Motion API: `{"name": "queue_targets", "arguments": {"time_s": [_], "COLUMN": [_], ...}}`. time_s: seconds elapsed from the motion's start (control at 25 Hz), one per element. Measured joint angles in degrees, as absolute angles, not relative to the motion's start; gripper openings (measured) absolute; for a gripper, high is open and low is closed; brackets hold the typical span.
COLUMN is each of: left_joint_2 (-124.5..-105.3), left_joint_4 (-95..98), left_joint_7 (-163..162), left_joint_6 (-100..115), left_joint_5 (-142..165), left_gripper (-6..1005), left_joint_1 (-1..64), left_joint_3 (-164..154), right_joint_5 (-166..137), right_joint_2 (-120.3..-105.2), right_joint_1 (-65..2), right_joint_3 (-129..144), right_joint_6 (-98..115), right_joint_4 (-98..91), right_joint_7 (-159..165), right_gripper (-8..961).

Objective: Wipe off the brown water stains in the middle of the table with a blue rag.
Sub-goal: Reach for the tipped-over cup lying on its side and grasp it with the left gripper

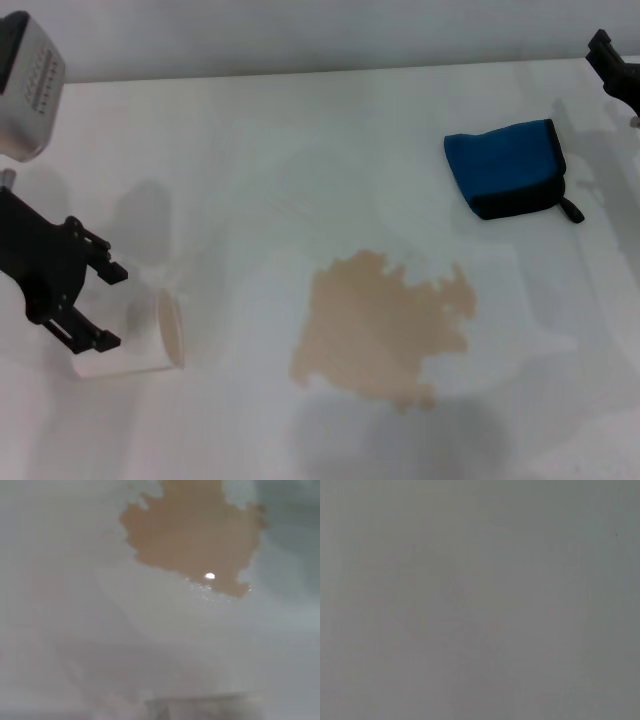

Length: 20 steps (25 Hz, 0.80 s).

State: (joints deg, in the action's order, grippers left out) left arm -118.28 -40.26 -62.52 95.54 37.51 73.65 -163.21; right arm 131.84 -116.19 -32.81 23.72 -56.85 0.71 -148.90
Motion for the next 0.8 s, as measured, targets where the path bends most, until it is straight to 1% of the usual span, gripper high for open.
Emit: {"name": "queue_targets", "arguments": {"time_s": [0.8], "left_joint_2": [-118.75], "left_joint_4": [-33.83], "left_joint_7": [-63.06], "left_joint_6": [91.67], "left_joint_5": [37.56], "left_gripper": [861], "left_joint_1": [72.2], "left_joint_3": [-163.12], "right_joint_5": [131.83], "right_joint_2": [-116.1], "right_joint_1": [-32.76], "right_joint_3": [23.73], "right_joint_6": [-57.71], "right_joint_4": [1.23], "right_joint_7": [-148.82], "right_gripper": [842]}}
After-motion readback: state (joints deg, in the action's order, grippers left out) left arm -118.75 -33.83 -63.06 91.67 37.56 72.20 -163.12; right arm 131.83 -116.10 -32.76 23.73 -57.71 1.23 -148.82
